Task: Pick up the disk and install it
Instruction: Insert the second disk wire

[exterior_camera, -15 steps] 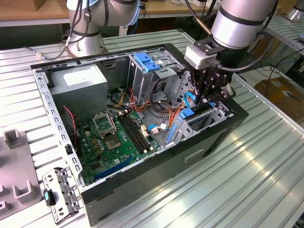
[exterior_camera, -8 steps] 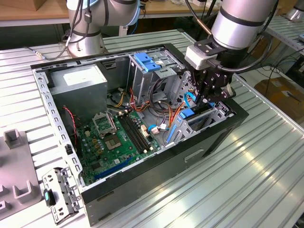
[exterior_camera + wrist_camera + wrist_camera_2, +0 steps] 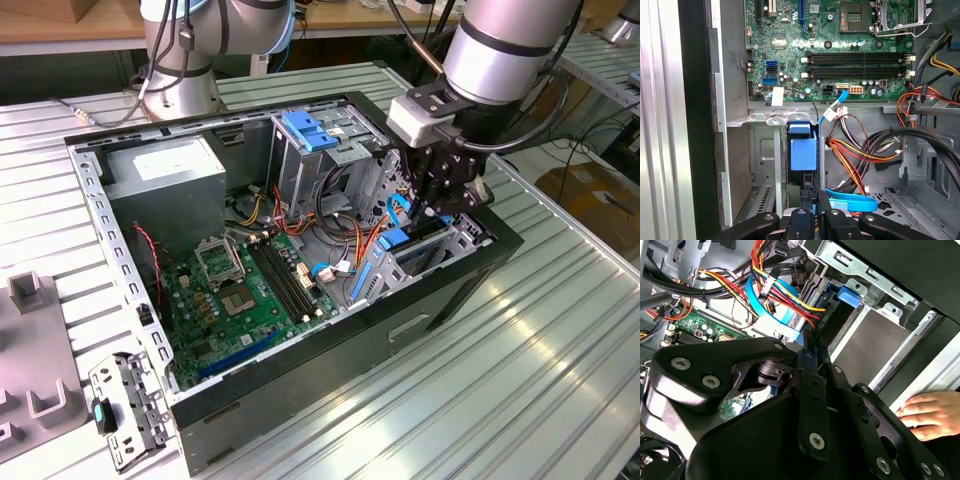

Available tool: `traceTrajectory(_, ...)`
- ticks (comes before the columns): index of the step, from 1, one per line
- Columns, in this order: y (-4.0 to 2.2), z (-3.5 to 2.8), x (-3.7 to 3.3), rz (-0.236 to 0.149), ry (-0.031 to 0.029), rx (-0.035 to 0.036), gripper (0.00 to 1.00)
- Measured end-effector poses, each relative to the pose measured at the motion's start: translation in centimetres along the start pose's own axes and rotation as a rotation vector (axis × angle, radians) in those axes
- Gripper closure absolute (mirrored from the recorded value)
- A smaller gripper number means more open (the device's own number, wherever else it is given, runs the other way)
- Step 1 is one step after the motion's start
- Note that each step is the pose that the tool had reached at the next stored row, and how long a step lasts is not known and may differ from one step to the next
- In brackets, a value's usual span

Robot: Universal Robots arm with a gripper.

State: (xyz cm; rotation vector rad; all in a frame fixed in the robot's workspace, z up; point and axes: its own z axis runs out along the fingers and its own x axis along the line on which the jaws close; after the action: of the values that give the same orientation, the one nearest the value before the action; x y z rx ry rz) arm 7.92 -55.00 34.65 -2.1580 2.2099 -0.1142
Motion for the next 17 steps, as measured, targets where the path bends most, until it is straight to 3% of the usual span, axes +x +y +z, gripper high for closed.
traceTrajectory(8,0.03,0.63,0.01,0.000,-0.0052,-0.0019,0.84)
traceTrajectory(13,0.03,0.66,0.02,0.001,-0.0056,-0.0019,0.84)
traceTrajectory(15,0.02,0.60,0.02,0.001,-0.0063,-0.0017,0.83)
traceTrajectory(16,0.00,0.41,0.02,0.001,-0.0071,-0.0016,0.83)
traceTrajectory(17,-0.04,-0.03,0.03,0.001,-0.0063,-0.0017,0.76)
